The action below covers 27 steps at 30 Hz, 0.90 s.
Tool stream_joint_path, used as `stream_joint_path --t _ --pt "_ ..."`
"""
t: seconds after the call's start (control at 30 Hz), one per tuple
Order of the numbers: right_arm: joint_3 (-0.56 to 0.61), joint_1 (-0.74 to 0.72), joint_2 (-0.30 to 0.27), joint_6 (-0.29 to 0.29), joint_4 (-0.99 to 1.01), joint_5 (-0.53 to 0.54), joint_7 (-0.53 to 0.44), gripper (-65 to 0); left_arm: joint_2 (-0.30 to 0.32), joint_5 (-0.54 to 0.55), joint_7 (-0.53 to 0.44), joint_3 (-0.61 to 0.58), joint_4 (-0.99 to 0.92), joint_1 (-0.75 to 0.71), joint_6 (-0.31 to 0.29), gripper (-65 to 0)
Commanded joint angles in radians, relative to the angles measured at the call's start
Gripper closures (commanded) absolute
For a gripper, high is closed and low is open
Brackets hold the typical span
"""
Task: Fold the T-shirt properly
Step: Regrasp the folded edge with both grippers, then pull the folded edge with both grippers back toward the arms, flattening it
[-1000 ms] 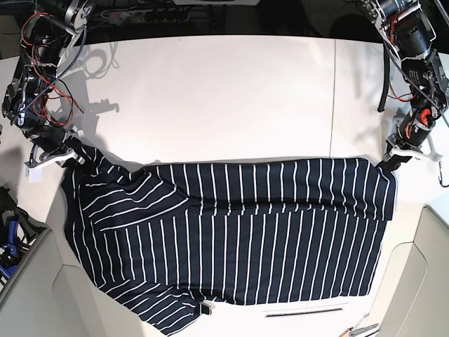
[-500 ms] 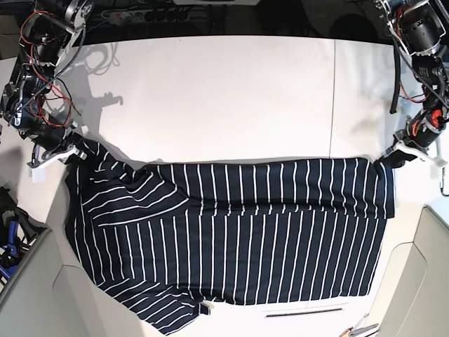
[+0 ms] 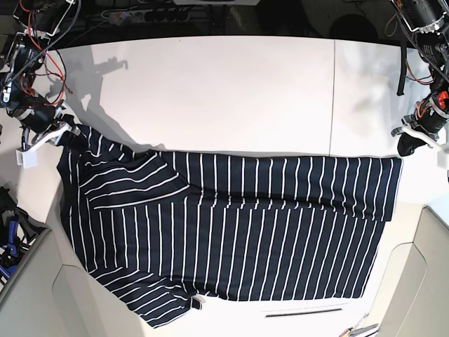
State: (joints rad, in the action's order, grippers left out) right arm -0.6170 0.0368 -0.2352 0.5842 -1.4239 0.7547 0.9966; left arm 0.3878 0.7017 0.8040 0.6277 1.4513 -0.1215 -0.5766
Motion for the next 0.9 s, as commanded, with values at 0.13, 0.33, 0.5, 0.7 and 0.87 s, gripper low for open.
stream_joint_path --t 0.13,0.33,0.5,0.7,0.87 --pt "-0.005 0.022 -0.017 0.007 -0.029 0.022 -0.013 0.0 0.019 0.049 -0.043 0.005 0.018 0.01 -0.003 -6.4" --pt "-0.005 0.023 -0.017 0.007 -0.029 0.023 -0.012 0.0 0.019 0.003 -0.121 0.005 0.013 0.014 0.097 -43.9" --pt "-0.005 0.022 -0.017 0.007 -0.029 0.024 -0.013 0.0 0.02 -0.002 -0.121 0.0 -0.073 0.071 0.098 -43.9" --pt "-0.005 0.022 -0.017 0.007 -0.029 0.024 -0.013 0.0 0.019 0.003 -0.121 -0.06 -0.244 0.164 0.098 -43.9" --pt "-0.005 0.022 -0.017 0.007 -0.029 0.024 -0.013 0.0 0.009 0.0 -0.124 -0.073 -0.335 0.211 0.097 -43.8"
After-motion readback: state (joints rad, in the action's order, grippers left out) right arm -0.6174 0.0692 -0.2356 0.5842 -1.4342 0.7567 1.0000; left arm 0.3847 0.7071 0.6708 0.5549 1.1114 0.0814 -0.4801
